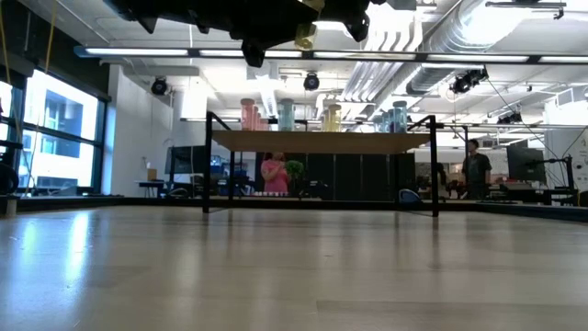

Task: Pick and place medicine bottles onto shelf by color
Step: Put the yellow medicine bottle on the shelf

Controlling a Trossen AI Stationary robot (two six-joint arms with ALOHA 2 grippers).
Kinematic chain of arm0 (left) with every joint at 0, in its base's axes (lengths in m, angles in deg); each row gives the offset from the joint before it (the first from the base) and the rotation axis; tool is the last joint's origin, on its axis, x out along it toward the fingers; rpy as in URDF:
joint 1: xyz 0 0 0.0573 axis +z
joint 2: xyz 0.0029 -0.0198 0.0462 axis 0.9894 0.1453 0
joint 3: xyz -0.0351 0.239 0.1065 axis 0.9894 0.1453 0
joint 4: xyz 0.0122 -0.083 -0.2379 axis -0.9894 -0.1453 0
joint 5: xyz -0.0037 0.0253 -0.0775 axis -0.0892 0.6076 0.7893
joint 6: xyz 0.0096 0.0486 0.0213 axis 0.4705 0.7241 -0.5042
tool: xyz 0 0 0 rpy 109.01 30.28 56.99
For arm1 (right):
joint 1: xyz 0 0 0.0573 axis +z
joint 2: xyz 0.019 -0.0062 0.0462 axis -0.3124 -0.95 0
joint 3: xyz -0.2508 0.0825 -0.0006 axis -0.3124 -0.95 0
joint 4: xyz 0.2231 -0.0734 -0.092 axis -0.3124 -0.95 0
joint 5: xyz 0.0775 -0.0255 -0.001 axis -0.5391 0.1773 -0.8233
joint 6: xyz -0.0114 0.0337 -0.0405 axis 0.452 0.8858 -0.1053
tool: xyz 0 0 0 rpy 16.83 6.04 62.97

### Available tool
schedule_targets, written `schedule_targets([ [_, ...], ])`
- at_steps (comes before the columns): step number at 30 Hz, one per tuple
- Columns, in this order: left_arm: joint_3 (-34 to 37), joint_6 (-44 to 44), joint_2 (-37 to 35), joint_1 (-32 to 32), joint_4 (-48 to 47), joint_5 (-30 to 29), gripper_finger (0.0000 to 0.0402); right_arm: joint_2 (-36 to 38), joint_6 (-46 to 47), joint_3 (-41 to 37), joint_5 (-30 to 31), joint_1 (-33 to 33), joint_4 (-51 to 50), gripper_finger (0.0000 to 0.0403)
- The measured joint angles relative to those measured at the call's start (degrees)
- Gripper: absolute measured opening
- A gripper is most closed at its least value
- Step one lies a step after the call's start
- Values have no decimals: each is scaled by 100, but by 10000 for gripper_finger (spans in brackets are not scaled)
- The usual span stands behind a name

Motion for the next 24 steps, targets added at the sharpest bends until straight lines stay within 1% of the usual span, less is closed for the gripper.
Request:
schedule_targets([
  [8, 0, -2, 0, 0, 0, 0, 97, 2, -2, -2, 2, -2, -2, 114],
  [15, 0, -2, 0, 0, 24, -2, 99, 4, -2, -2, 2, -4, -2, 110],
  [19, 0, 2, 0, 0, 37, -2, 115, 4, 0, -2, 1, -4, 0, 110],
  [24, 0, 2, 0, 0, 48, -2, 154, 4, 0, -2, 2, -4, 0, 110],
])
